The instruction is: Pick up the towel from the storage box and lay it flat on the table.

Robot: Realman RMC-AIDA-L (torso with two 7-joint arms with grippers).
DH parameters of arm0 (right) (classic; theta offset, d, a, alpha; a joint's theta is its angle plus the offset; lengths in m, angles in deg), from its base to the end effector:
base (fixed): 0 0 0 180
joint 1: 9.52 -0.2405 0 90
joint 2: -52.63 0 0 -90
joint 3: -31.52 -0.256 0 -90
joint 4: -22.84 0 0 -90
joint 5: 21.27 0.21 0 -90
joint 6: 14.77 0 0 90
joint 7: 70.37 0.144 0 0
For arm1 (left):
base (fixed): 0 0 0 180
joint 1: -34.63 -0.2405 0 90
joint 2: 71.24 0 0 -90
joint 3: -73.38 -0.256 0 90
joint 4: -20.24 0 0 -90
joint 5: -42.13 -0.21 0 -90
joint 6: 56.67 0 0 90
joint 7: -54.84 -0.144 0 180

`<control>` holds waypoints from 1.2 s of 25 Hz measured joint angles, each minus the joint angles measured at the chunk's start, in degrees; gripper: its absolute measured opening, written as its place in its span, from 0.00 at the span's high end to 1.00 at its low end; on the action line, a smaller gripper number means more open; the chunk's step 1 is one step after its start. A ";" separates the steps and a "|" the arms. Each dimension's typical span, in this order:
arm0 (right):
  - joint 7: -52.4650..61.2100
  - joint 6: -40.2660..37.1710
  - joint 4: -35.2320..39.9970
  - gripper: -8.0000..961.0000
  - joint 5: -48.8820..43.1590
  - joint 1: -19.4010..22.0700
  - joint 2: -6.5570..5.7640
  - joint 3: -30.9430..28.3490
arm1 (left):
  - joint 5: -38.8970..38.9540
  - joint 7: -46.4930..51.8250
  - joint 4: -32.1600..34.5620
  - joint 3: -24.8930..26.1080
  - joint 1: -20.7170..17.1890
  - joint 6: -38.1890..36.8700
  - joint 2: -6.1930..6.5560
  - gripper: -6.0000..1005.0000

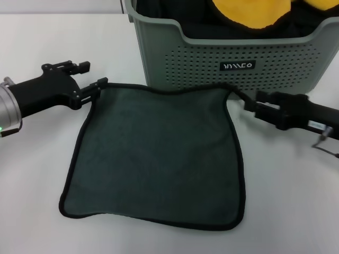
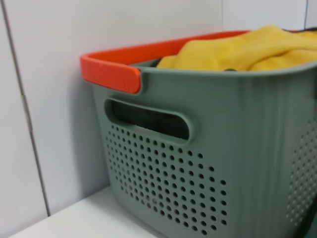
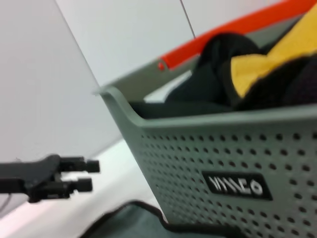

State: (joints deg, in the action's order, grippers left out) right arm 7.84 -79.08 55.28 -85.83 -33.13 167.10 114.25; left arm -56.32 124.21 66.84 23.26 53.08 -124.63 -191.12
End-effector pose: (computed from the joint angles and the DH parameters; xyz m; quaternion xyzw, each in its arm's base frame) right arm 0.2628 0.3402 -0.0319 -0.8811 0.3026 0.3024 0.2015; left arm -0.3076 0.3361 0.0268 -0.8991 -0.1893 -0.1918 0.3451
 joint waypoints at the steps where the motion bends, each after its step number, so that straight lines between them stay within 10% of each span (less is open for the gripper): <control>1: 0.00 0.00 0.00 0.68 0.00 0.00 0.00 0.00 | 0.53 0.00 0.07 0.01 -0.31 -0.26 0.00 0.64; 9: -9.51 -21.53 3.66 0.40 -0.58 3.79 -0.96 -6.54 | 9.21 -3.76 -0.60 0.38 -4.27 -15.54 0.29 0.16; 13: -13.85 -29.26 3.40 0.25 -3.08 2.02 -1.24 -6.74 | 9.16 -3.95 -1.76 0.37 -4.25 -24.91 0.41 0.15; 30: -19.04 -39.19 3.29 0.24 -7.96 -3.24 -2.63 -6.78 | 9.14 -7.55 -4.55 0.03 -3.05 -38.50 0.32 0.11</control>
State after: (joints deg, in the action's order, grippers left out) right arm -11.20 -118.27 58.57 -93.78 -36.38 164.47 107.47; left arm -47.18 116.66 62.29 23.28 50.03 -163.14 -190.80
